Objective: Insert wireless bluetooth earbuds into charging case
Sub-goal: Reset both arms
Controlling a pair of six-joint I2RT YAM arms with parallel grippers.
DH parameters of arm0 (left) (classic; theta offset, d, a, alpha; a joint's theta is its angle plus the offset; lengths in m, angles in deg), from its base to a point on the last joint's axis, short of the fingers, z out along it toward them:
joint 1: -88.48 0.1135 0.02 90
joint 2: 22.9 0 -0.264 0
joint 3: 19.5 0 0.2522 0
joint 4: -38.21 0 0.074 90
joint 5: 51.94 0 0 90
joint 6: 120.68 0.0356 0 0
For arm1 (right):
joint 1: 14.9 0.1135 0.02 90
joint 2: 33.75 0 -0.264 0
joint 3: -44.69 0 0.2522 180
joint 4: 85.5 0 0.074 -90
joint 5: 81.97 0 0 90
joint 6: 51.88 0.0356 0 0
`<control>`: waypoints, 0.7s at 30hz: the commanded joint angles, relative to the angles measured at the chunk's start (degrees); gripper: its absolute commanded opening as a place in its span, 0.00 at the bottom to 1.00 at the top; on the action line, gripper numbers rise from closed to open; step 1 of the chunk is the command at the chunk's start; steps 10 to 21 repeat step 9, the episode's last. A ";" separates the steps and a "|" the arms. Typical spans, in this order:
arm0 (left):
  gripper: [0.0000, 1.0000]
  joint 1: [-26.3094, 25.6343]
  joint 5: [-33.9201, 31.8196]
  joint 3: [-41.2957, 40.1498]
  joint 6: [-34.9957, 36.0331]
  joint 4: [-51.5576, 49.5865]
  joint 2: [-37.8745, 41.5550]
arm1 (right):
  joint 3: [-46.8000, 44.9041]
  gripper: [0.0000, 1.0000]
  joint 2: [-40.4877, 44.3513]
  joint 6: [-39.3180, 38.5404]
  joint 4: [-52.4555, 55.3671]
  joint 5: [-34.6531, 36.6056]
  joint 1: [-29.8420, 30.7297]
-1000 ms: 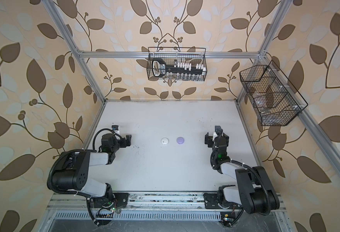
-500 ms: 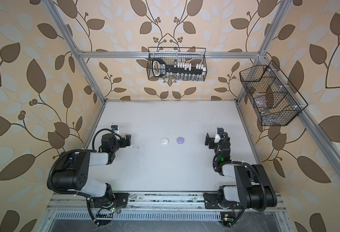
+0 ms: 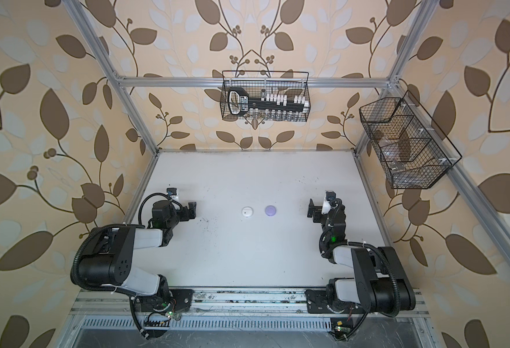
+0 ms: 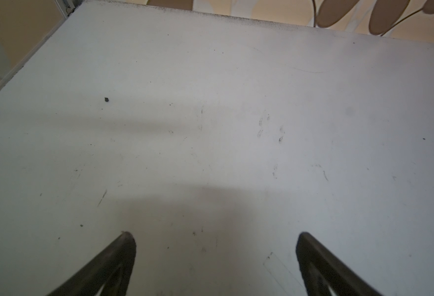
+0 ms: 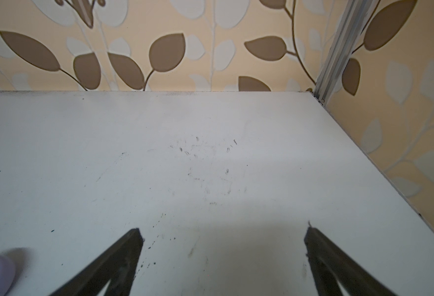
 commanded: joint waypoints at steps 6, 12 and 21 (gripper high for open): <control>0.99 0.60 -0.37 1.23 -0.19 1.70 0.43 | -0.83 1.00 -0.08 -0.47 -2.22 -0.11 0.49; 0.99 0.57 -0.32 1.09 -0.24 1.70 0.50 | -0.83 1.00 0.00 -0.51 -2.30 -0.24 0.41; 0.99 0.57 -0.32 1.09 -0.24 1.70 0.50 | -0.83 1.00 0.00 -0.51 -2.30 -0.24 0.41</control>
